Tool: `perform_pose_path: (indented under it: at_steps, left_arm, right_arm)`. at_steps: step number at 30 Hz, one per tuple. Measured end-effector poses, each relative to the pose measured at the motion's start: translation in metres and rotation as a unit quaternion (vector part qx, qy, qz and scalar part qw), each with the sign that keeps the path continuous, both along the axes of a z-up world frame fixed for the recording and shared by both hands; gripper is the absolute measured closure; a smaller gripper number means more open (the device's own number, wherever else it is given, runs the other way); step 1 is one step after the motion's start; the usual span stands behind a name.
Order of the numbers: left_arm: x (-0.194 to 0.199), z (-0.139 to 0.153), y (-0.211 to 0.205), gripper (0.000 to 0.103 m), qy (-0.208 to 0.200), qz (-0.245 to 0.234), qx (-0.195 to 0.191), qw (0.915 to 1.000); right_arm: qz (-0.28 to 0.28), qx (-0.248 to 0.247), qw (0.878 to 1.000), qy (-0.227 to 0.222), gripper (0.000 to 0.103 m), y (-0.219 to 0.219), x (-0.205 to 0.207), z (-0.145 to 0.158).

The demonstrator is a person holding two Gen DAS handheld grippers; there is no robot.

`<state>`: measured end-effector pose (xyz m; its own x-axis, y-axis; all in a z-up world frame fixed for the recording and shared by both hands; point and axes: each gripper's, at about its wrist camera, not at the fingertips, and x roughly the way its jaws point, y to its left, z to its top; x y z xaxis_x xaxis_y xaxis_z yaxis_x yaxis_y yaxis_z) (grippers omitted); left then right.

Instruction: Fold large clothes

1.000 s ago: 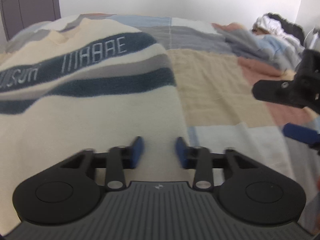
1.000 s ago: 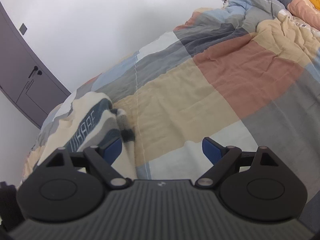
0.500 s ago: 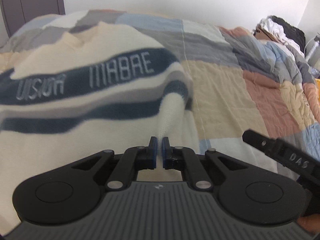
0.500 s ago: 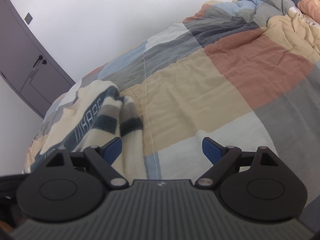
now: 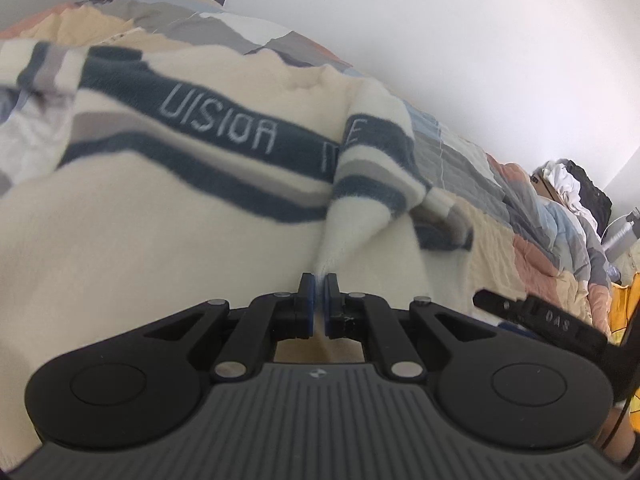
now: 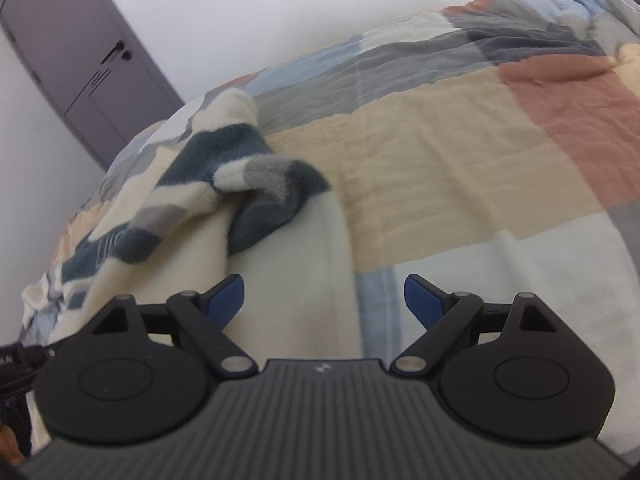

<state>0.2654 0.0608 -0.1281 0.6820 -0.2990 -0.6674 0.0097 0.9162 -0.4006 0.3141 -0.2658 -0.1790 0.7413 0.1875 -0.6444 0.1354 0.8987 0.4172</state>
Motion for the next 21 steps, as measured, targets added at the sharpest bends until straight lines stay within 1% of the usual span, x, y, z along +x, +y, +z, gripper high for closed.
perform_pose_path:
  at_steps: [3, 6, 9, 10, 12, 14, 16, 18, 21]
  left_arm:
    - [-0.009, -0.009, 0.006, 0.098, -0.016, 0.0, -0.011, 0.9998]
    - [-0.01, -0.011, 0.003, 0.098, -0.035, -0.003, -0.015, 0.9993]
    - [-0.007, -0.011, -0.003, 0.098, -0.048, -0.022, 0.001, 0.9986]
    - [-0.007, -0.012, -0.004, 0.098, -0.051, -0.026, 0.003, 0.9984]
    - [-0.005, -0.016, 0.0, 0.098, -0.05, -0.031, -0.006, 0.9982]
    - [-0.003, -0.021, 0.004, 0.098, -0.047, -0.031, -0.025, 0.9981]
    - [-0.001, -0.024, 0.009, 0.098, -0.044, -0.03, -0.036, 0.9979]
    - [0.001, -0.026, 0.013, 0.098, -0.042, -0.031, -0.046, 0.9976]
    - [0.003, -0.027, 0.017, 0.097, -0.04, -0.031, -0.063, 0.9967]
  right_arm:
    - [0.024, -0.012, 1.0, 0.003, 0.015, 0.012, 0.008, -0.007]
    - [0.02, -0.042, 0.999, 0.018, 0.015, 0.015, 0.015, -0.016]
    - [-0.001, -0.037, 0.999, 0.034, 0.015, 0.008, 0.021, -0.025]
    - [-0.004, -0.036, 0.999, 0.037, 0.015, 0.007, 0.023, -0.027]
    - [0.006, -0.035, 0.999, 0.041, 0.014, 0.011, 0.027, -0.03]
    - [0.036, -0.023, 0.998, 0.047, 0.021, 0.02, 0.032, -0.034]
    - [0.067, -0.022, 0.996, 0.047, 0.021, 0.033, 0.033, -0.035]
    - [0.087, -0.042, 0.994, 0.046, 0.028, 0.044, 0.035, -0.035]
    - [0.086, -0.046, 0.994, 0.048, 0.045, 0.045, 0.036, -0.035]
